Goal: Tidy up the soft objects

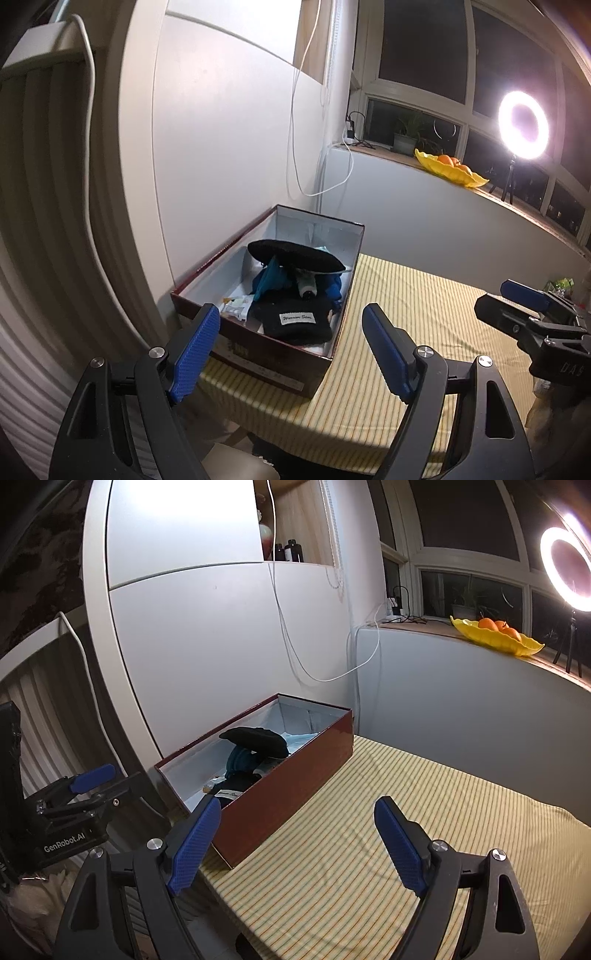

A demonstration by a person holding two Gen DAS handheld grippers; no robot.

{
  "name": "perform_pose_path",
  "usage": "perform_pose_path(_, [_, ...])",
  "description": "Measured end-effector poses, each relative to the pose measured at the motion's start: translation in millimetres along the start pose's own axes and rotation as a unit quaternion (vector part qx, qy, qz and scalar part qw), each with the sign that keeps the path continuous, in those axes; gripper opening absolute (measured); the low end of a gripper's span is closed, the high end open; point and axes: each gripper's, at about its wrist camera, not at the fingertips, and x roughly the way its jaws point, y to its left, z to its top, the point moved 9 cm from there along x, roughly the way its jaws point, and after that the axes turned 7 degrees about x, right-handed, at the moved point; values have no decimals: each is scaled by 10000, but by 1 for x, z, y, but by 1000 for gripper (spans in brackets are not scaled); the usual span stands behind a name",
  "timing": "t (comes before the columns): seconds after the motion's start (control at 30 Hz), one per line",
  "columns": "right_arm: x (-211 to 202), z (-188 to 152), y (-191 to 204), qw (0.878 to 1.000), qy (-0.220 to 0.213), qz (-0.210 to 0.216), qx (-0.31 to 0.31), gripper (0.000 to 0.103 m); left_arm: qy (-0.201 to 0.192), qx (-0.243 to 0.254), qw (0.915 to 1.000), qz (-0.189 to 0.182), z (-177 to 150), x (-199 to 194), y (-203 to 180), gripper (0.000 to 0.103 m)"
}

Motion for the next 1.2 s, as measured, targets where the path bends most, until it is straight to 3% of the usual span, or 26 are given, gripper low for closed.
perform_pose_path(1.2, [-1,-11,-9,9999,100,-11,94,83,38,56,10000,-44,-4,-4,-11,80])
